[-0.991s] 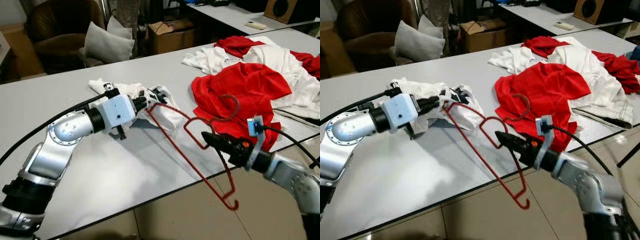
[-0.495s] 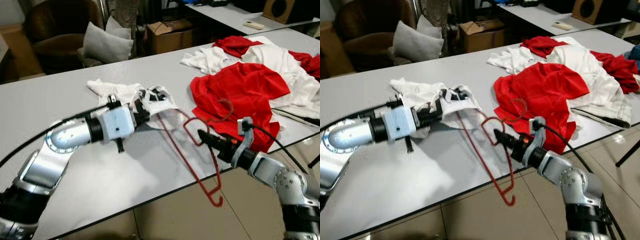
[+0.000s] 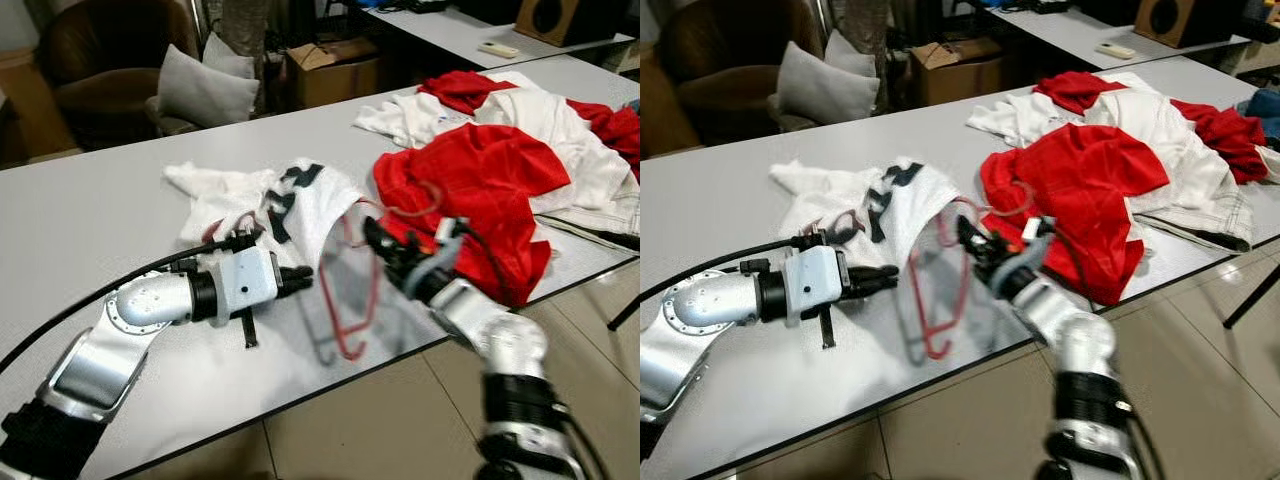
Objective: Hang hanger
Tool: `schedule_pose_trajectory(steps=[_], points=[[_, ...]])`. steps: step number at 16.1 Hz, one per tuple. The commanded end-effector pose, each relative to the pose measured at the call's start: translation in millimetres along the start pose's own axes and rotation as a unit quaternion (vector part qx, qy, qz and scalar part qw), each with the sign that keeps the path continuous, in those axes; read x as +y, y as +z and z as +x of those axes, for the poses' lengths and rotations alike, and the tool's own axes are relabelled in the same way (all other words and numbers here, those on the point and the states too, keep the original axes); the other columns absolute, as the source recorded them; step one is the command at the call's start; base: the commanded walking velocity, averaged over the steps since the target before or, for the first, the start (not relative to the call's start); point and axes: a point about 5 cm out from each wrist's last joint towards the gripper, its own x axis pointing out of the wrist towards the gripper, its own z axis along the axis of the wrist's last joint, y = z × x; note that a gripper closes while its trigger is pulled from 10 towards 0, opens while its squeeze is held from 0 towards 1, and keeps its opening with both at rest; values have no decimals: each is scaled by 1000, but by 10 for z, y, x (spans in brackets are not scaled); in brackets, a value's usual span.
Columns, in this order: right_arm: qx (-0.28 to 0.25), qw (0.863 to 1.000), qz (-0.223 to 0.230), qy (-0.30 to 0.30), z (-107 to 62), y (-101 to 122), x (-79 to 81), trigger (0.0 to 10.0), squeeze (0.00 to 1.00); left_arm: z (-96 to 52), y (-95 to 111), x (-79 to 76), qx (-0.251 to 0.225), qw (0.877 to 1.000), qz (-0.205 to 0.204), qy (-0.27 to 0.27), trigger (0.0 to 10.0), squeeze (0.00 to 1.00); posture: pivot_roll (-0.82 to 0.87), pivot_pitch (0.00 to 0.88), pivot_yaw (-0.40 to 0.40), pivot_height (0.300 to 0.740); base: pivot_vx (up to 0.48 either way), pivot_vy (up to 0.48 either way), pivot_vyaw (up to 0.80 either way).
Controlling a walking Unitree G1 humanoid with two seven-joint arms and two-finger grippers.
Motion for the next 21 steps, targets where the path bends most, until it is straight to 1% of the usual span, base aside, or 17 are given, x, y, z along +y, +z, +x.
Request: schedule_pose_trajectory(steps=[1,2,3,4,6,7,8,9,10,12,14,16,17,19,20,21], points=[[-29,999,7,-12,76,51,28,10000,0,8,27,-75,-5,999,-9,-32,0,0,-16,0,46,740,0,0,0],[-51,998,29,-23,130,75,23,10000,0,17,46,-113,-8,999,-14,-47,0,0,-14,0,44,740,0,0,0],[-71,996,58,-18,177,105,46,10000,0,27,61,-145,-11,998,-21,-57,0,0,-12,0,43,740,0,0,0],[-79,994,69,-14,197,120,62,10000,0,31,62,-156,-10,998,-21,-59,0,0,-10,0,42,740,0,0,0],[-96,991,97,-7,288,149,116,10000,0,61,94,-162,-15,998,-29,-58,0,0,-5,0,39,740,0,0,0],[-99,990,102,-7,310,151,122,10000,0,72,103,-164,-16,998,-30,-59,0,0,-4,0,39,740,0,0,0],[-103,989,103,-14,381,147,141,10000,0,127,140,-163,-25,997,-29,-61,0,0,-5,0,40,740,0,0,0],[-101,991,84,-23,413,132,149,10000,0,169,197,-152,-45,997,-35,-60,0,0,-9,0,43,740,0,0,0],[-102,991,80,-27,435,125,153,10000,0,208,262,-140,-67,995,-45,-58,0,0,-9,0,44,740,0,0,0],[-110,989,92,-31,454,131,151,10000,0,248,330,-144,-87,993,-56,-62,0,0,-11,0,46,740,0,0,0],[-126,985,116,-26,485,176,167,10000,0,289,319,-217,-78,991,-61,-91,0,0,-12,0,48,740,0,0,0],[-138,980,141,-15,500,234,198,10000,0,319,245,-213,-59,993,-58,-83,0,0,-12,0,48,740,0,0,0],[-141,979,149,-7,504,265,221,10000,0,332,172,-165,-37,996,-48,-61,0,0,-12,0,48,740,0,0,0],[-139,979,147,2,499,289,246,10000,0,312,46,-59,-2,999,-26,-19,0,0,-12,0,48,740,0,0,0],[-139,979,149,5,485,314,243,10000,0,252,-3,39,8,1000,-22,7,0,0,-17,0,49,740,0,0,0],[-146,976,163,2,473,340,221,10000,0,202,27,88,-5,1000,-28,11,0,0,-17,0,49,740,0,0,0]])
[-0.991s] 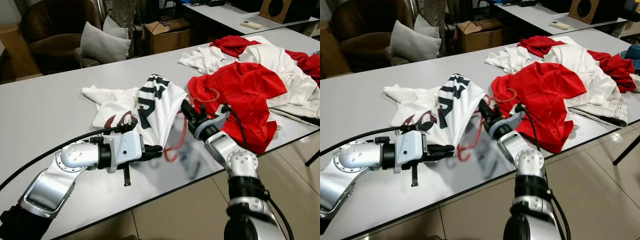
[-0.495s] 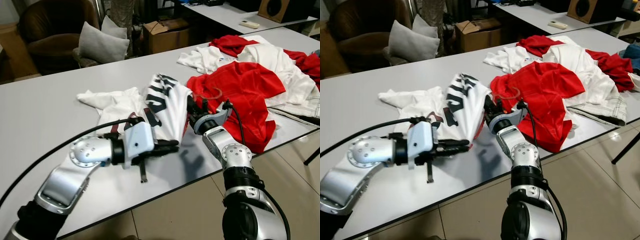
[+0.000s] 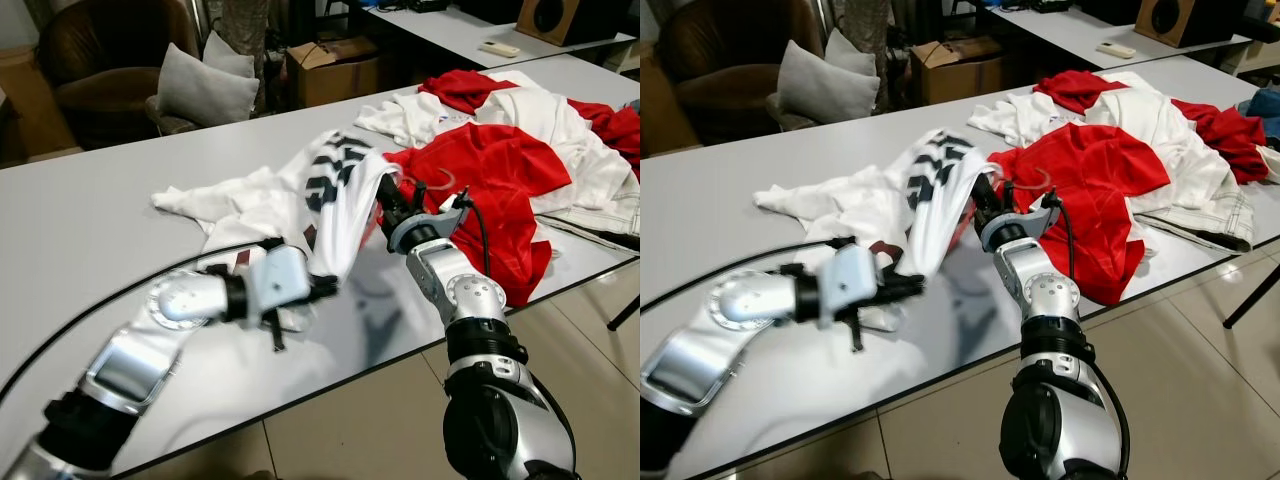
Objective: Hang hanger
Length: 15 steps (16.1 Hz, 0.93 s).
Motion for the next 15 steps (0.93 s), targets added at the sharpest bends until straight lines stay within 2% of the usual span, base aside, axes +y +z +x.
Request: schedule_pose_trajectory(steps=[1,3,5,8,9,11,12,13,14,15], points=[[1,1000,12,15,55,-17,107,10000,0,-46,49,74,-7,1000,8,8,0,0,-17,0,49,740,0,0,0],[4,1000,-1,9,83,-33,109,10000,0,9,189,3,-62,998,-19,-19,0,0,-6,0,40,740,0,0,0],[15,1000,-18,5,98,-91,104,10000,0,82,317,-34,-103,994,-29,-29,0,0,-1,0,35,740,0,0,0],[40,999,-36,0,114,-216,88,10000,0,134,595,9,-176,983,-42,-29,0,0,10,0,26,740,0,0,0],[49,998,-45,-2,117,-261,77,10000,0,122,675,36,-189,981,-40,-31,0,0,10,0,26,740,0,0,0],[61,997,-48,-1,112,-300,63,10000,0,113,661,55,-170,984,-30,-31,0,0,14,0,26,740,0,0,0],[72,996,-55,7,106,-332,75,10000,0,136,641,69,-154,987,-23,-24,8392,0,12,0,31,740,0,0,0],[80,995,-62,14,98,-351,83,10000,0,178,613,69,-134,991,-13,-14,10000,0,11,0,33,740,0,0,0],[78,995,-57,18,92,-344,90,10000,0,192,595,40,-129,991,-26,-28,10000,0,7,0,38,740,0,0,0],[70,996,-54,23,80,-311,91,10000,0,198,599,15,-130,990,-43,-40,10000,1000,1,0,45,740,0,0,0]])
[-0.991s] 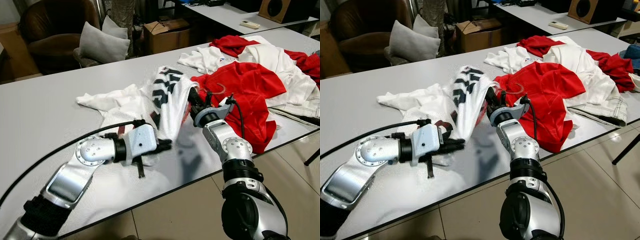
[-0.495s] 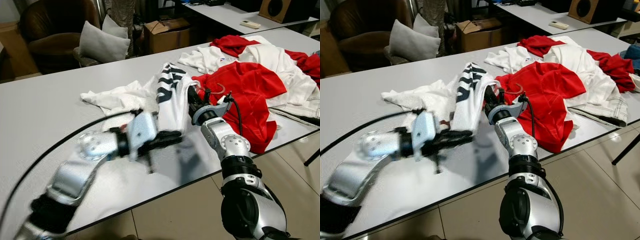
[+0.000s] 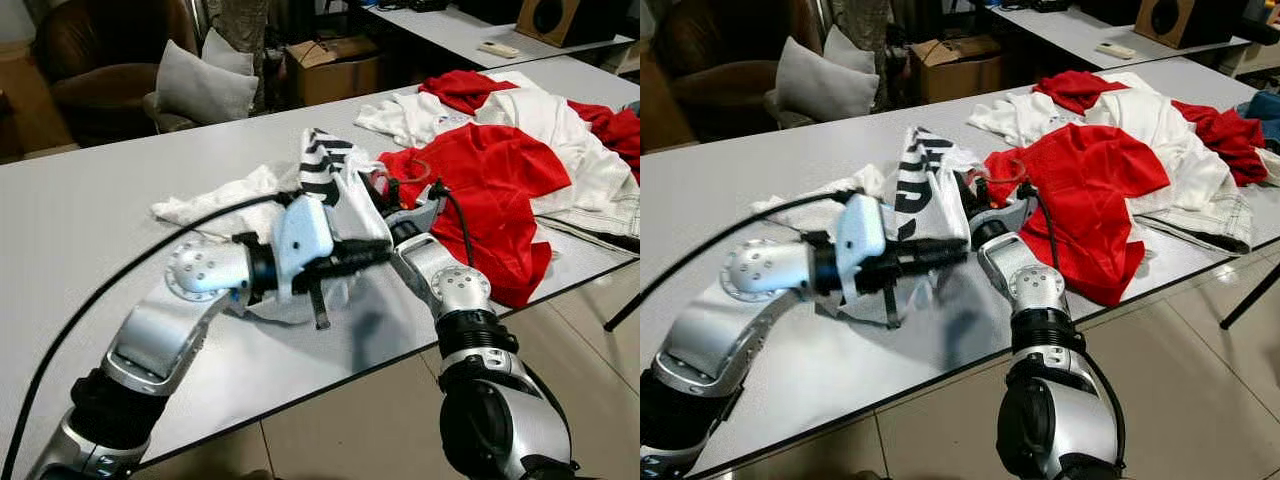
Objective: Hang hanger
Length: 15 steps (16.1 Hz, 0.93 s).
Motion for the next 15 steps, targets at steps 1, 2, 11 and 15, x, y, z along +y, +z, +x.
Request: schedule_pose_trajectory(steps=[1,2,11,15], points=[[-8,1000,10,19,2,-32,41,10000,0,3,40,-20,0,1000,-5,-15,10000,1000,-1,0,49,740,0,0,0],[-22,999,30,22,-12,29,39,10000,0,-4,57,-30,-1,1000,-7,-22,10000,1000,-1,0,50,740,0,0,0],[-9,988,-147,44,-285,296,97,10000,0,-538,-180,349,21,964,-76,256,10000,0,4,0,48,740,0,0,0],[24,969,-218,114,-777,346,300,10000,0,-1152,-589,254,71,891,-141,426,10000,0,10,0,42,740,0,0,598]])
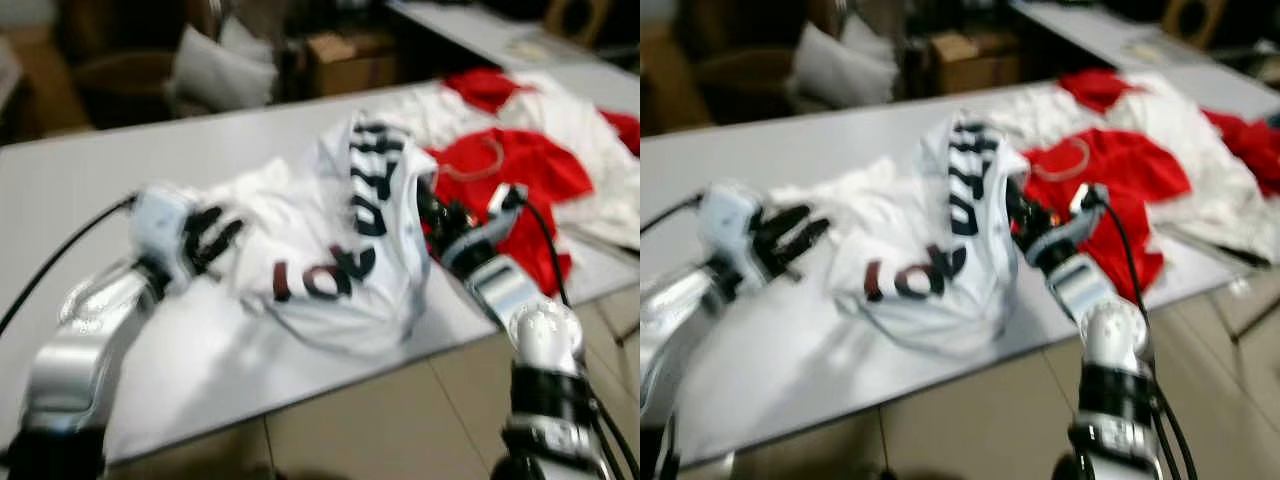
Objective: Hang hanger
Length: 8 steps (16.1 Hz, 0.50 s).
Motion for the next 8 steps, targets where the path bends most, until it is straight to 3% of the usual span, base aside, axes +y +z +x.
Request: schedule_pose_trajectory(steps=[1,5,8], points=[[20,998,-9,60,-50,-24,224,10000,0,-77,-11,-3,-1,1000,-3,25,10000,0,15,0,41,740,0,0,794],[46,994,-19,96,-233,-63,348,10000,0,-170,-132,-167,-2,998,-31,48,10000,0,22,0,38,740,0,-306,789],[51,995,-40,77,-328,-16,302,10000,0,-134,-118,-233,-2,999,-21,40,10000,0,24,0,37,740,0,-344,788]])
